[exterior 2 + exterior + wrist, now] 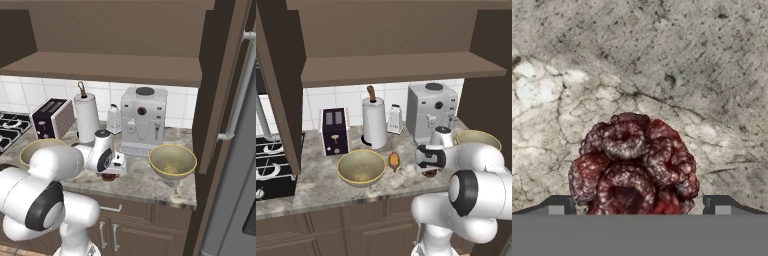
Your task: Pick both bowls and place them on the counter. Then place the chicken drumstick in one bowl and place the cake in the other bowl.
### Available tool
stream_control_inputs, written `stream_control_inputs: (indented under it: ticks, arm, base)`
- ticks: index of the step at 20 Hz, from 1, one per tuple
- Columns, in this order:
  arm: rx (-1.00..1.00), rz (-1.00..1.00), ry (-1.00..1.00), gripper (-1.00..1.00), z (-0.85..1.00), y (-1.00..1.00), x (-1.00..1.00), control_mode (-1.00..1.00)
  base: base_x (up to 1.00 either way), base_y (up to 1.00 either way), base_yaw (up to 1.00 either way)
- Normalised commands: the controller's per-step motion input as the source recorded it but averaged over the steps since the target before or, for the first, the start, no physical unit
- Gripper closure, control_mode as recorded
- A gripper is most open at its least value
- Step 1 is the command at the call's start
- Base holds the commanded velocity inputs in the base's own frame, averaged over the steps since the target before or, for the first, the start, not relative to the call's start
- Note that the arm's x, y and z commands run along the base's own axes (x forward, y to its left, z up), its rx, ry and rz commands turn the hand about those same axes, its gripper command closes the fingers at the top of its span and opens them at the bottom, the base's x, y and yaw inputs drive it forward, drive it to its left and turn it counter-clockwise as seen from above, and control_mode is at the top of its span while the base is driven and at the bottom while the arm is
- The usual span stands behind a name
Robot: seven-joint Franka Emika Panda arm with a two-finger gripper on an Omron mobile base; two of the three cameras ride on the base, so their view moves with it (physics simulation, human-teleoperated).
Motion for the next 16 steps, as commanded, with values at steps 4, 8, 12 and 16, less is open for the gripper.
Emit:
stream_control_inputs:
  ticks: [4,8,12,16]
  arm:
    - [0.00,0.00,0.01,-1.00,-0.17,0.00,0.00,-1.00]
    - [0.00,0.00,0.06,1.00,-0.21,0.05,0.00,-1.00]
    - [0.00,0.00,0.02,1.00,-0.14,0.02,0.00,-1.00]
    - [0.00,0.00,0.00,1.00,-0.02,0.00,-0.05,-1.00]
  base:
    - [0.00,0.00,0.00]
    - [0.00,0.00,0.00]
    - [0.00,0.00,0.00]
    - [0.00,0.00,0.00]
